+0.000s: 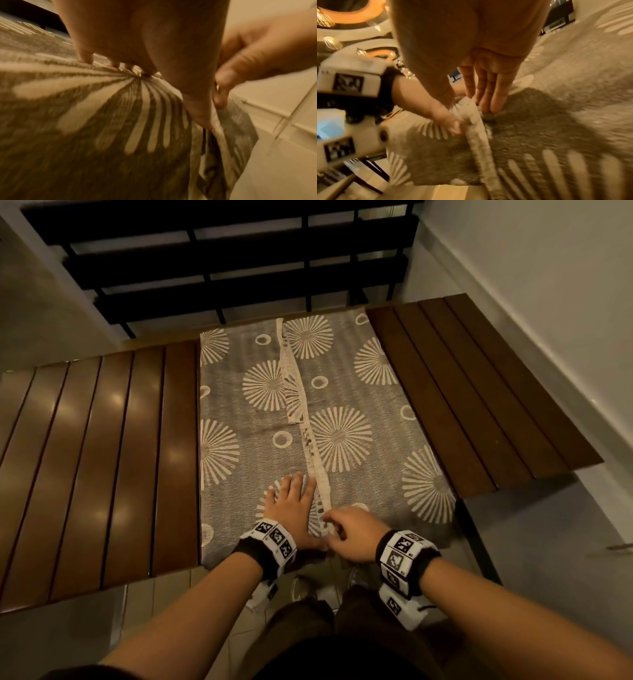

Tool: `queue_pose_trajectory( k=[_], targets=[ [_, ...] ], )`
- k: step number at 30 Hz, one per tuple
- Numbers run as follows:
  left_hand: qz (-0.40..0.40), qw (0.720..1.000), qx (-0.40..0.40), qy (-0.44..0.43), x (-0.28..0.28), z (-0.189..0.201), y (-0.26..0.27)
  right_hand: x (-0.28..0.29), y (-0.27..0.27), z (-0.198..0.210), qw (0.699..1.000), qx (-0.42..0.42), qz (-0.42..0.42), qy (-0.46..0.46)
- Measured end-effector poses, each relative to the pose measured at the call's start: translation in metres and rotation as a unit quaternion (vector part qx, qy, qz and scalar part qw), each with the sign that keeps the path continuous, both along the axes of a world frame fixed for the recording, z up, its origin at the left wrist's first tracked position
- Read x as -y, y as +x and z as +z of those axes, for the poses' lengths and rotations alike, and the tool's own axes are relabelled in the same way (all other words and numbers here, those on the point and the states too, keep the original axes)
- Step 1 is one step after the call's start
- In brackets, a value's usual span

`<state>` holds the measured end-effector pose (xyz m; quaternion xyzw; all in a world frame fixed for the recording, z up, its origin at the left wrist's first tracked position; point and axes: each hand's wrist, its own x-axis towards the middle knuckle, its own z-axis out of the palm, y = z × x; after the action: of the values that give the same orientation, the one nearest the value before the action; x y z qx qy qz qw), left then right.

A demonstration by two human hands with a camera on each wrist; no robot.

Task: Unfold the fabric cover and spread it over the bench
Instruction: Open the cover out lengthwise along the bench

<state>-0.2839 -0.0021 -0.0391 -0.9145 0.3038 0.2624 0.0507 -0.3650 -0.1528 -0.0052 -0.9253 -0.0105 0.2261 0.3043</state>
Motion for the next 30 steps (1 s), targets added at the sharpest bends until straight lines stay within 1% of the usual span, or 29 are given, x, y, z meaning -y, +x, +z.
queue_pose_trajectory(
  k=[2, 4, 6, 8, 9, 11, 13, 16, 18, 19, 20, 21, 22, 23, 24, 25, 26, 27, 30],
  targets=[
    [0.000, 1.000, -0.031, -0.001, 0.000, 0.009, 0.008, 0.010, 0.001, -0.002, 1.000, 0.010, -0.003, 0.009],
    [0.013, 0.998, -0.039, -0.043, 0.005, 0.022, 0.017, 0.024, 0.007, 0.001, 0.998, 0.056, -0.014, -0.019],
    [0.022, 0.993, 0.008, -0.113, 0.017, 0.033, 0.020, 0.038, 0.015, 0.003, 0.991, 0.117, -0.017, -0.068],
    [0.005, 0.989, 0.047, -0.141, 0.033, 0.034, 0.018, 0.052, 0.023, -0.002, 0.976, 0.161, 0.001, -0.145],
    [-0.013, 0.990, 0.044, -0.132, 0.040, 0.030, 0.017, 0.060, 0.026, -0.007, 0.971, 0.155, 0.004, -0.183],
    [-0.049, 0.996, 0.002, -0.080, 0.048, 0.017, 0.015, 0.084, 0.019, -0.022, 0.967, 0.108, -0.019, -0.229],
    [-0.062, 0.997, -0.023, -0.029, 0.049, 0.008, 0.014, 0.112, -0.005, -0.040, 0.965, 0.073, -0.090, -0.235],
    [-0.063, 0.998, -0.016, -0.006, 0.058, 0.018, 0.016, 0.142, -0.045, -0.052, 0.946, 0.065, -0.204, -0.242],
    [-0.077, 0.997, 0.017, 0.012, 0.076, 0.033, 0.016, 0.145, -0.052, -0.050, 0.936, 0.065, -0.274, -0.210],
    [-0.088, 0.995, 0.041, 0.000, 0.087, 0.040, 0.015, 0.143, -0.051, -0.047, 0.925, 0.081, -0.326, -0.179],
    [-0.101, 0.993, 0.057, -0.027, 0.100, 0.044, 0.013, 0.140, -0.050, -0.044, 0.904, 0.107, -0.387, -0.148],
    [-0.120, 0.989, 0.058, -0.062, 0.114, 0.046, 0.011, 0.138, -0.048, -0.044, 0.874, 0.132, -0.453, -0.122],
    [-0.145, 0.984, 0.043, -0.097, 0.128, 0.047, 0.008, 0.136, -0.048, -0.044, 0.838, 0.137, -0.520, -0.095],
    [-0.173, 0.977, 0.020, -0.123, 0.142, 0.048, 0.005, 0.135, -0.048, -0.044, 0.799, 0.121, -0.586, -0.054],
    [-0.202, 0.970, -0.003, -0.137, 0.156, 0.048, 0.001, 0.134, -0.049, -0.044, 0.763, 0.093, -0.640, 0.012],
    [-0.227, 0.964, -0.021, -0.140, 0.170, 0.048, -0.003, 0.133, -0.050, -0.045, 0.732, 0.066, -0.671, 0.095],
    [-0.248, 0.959, -0.036, -0.132, 0.183, 0.047, -0.007, 0.133, -0.052, -0.045, 0.714, 0.050, -0.678, 0.165],
    [-0.265, 0.957, -0.046, -0.114, 0.195, 0.046, -0.011, 0.135, -0.055, -0.043, 0.716, 0.045, -0.668, 0.199],
    [-0.288, 0.955, -0.063, -0.026, 0.217, 0.038, -0.017, 0.141, -0.066, -0.045, 0.762, 0.047, -0.610, 0.213]
  ],
)
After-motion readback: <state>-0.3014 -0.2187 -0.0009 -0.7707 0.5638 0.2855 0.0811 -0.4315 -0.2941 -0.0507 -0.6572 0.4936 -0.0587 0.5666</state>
